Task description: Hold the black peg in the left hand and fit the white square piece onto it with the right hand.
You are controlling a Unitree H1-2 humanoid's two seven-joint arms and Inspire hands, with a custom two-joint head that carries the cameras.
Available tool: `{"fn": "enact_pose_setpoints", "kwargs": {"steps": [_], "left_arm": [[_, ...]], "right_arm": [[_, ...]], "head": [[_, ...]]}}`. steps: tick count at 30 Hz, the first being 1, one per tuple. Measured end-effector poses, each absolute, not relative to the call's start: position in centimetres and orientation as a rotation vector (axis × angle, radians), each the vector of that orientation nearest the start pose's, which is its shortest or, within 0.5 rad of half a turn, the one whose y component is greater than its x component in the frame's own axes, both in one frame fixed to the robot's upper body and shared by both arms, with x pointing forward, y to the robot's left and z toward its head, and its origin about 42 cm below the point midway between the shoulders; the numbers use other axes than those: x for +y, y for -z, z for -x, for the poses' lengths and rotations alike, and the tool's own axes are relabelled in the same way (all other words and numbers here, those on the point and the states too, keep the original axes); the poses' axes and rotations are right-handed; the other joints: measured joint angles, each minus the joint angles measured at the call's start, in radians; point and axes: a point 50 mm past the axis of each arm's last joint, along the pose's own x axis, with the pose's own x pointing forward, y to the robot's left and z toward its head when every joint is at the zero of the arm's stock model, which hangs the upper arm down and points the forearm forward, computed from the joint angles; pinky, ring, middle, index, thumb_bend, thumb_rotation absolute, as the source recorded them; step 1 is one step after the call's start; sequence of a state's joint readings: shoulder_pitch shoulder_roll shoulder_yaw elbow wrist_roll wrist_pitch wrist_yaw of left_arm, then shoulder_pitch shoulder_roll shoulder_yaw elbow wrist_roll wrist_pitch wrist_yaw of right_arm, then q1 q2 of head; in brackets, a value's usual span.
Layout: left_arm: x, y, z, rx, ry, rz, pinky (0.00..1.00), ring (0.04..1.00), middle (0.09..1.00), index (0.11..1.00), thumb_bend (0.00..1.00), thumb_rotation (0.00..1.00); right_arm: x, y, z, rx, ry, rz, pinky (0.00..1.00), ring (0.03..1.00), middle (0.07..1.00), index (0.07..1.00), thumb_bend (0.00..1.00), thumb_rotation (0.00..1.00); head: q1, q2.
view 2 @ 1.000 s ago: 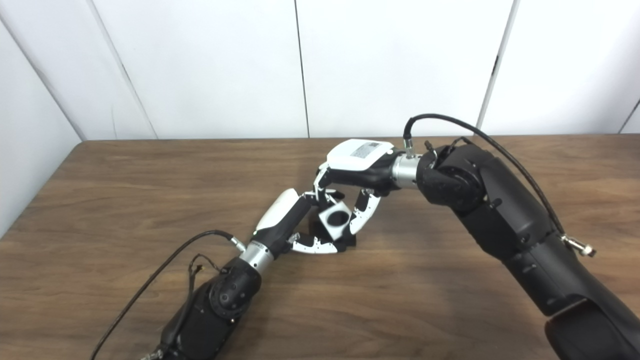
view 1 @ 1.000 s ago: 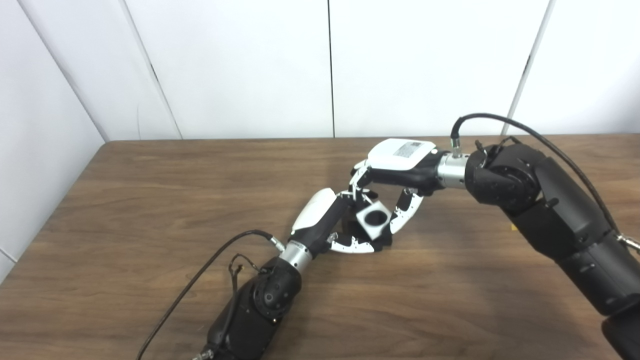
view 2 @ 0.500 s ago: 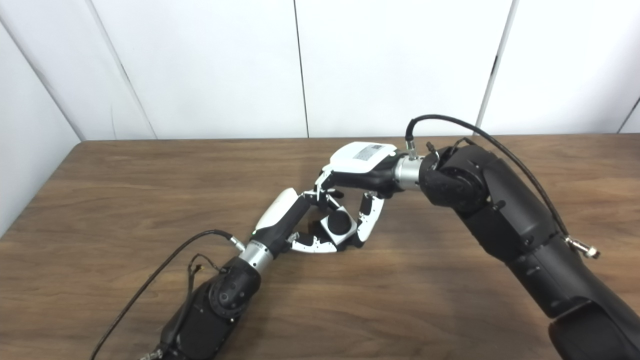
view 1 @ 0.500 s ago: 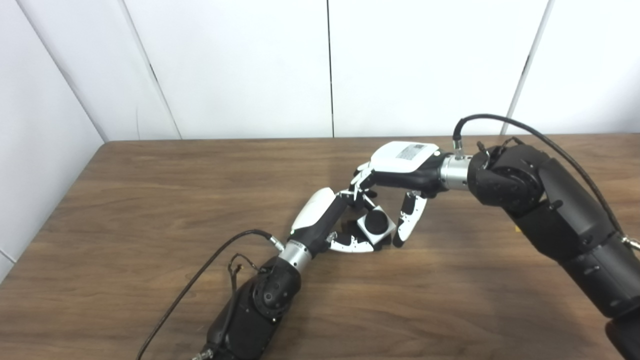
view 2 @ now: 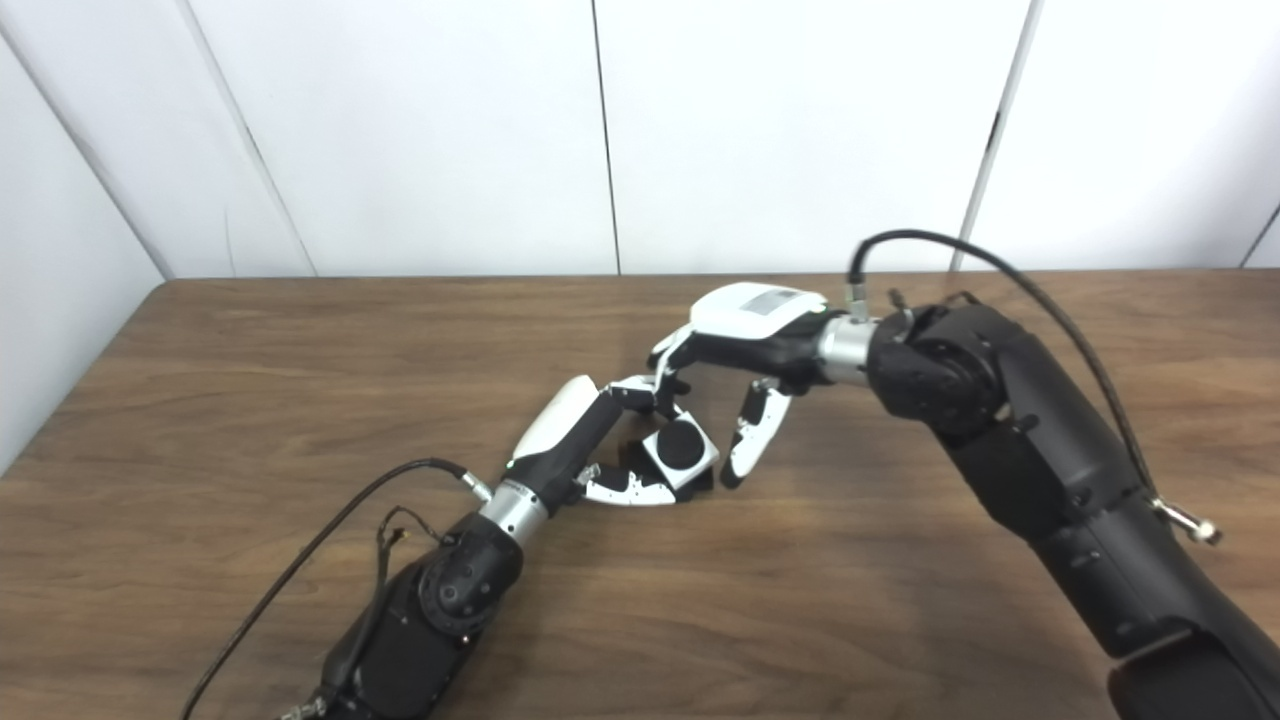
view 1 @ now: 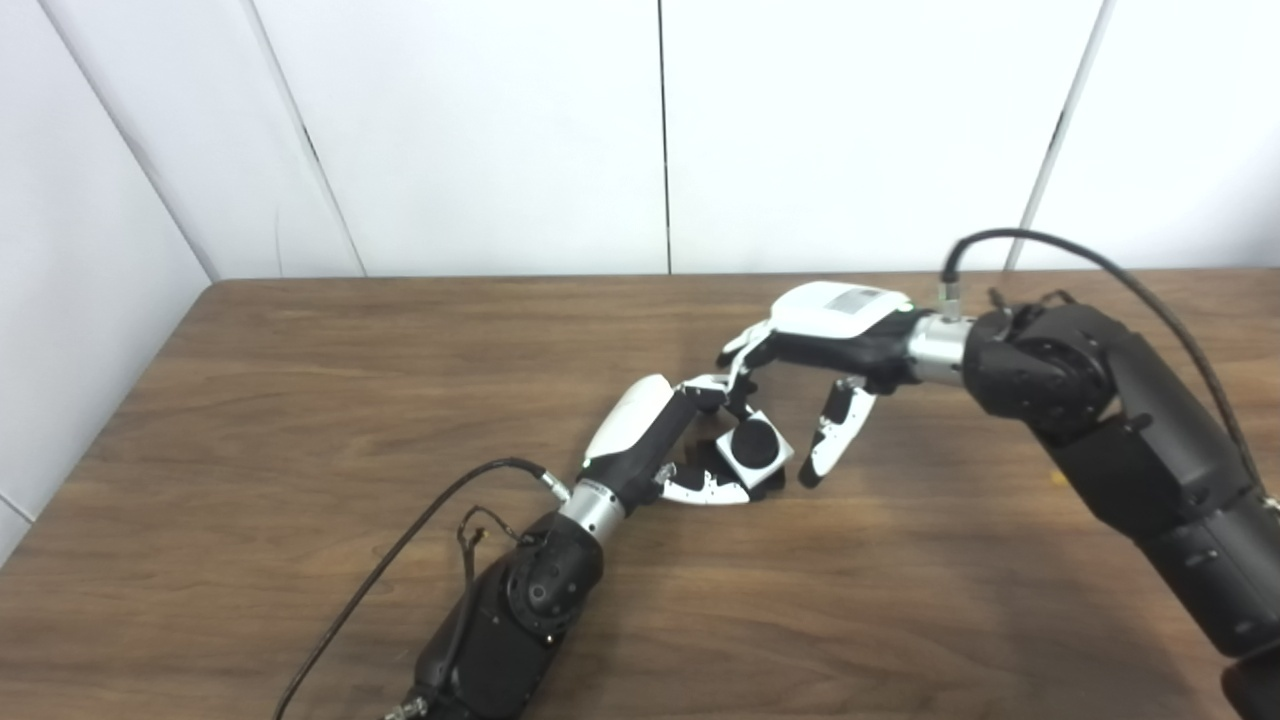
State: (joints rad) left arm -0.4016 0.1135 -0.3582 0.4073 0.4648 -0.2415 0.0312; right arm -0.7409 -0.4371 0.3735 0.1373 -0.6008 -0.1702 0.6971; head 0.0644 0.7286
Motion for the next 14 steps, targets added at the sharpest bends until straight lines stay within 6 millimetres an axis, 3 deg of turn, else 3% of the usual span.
{"fn": "enact_pose_setpoints", "kwargs": {"steps": [6,14], "left_arm": [[13.3,-11.6,-38.8,-0.304,0.450,-0.674,0.75,0.838,0.826,0.490,0.52,0.07],[13.4,-11.6,-38.8,-0.302,0.453,-0.672,0.74,0.838,0.828,0.489,0.52,0.07]], "right_arm": [[-22.0,-28.6,-44.9,-0.346,-0.664,1.254,0.65,0.814,0.823,0.797,0.72,0.19],[-24.0,-25.3,-43.4,-0.263,-0.365,0.988,0.70,0.799,0.807,0.786,0.71,0.18]], "head": [[-0.018,-0.008],[-0.046,-0.015]]}}
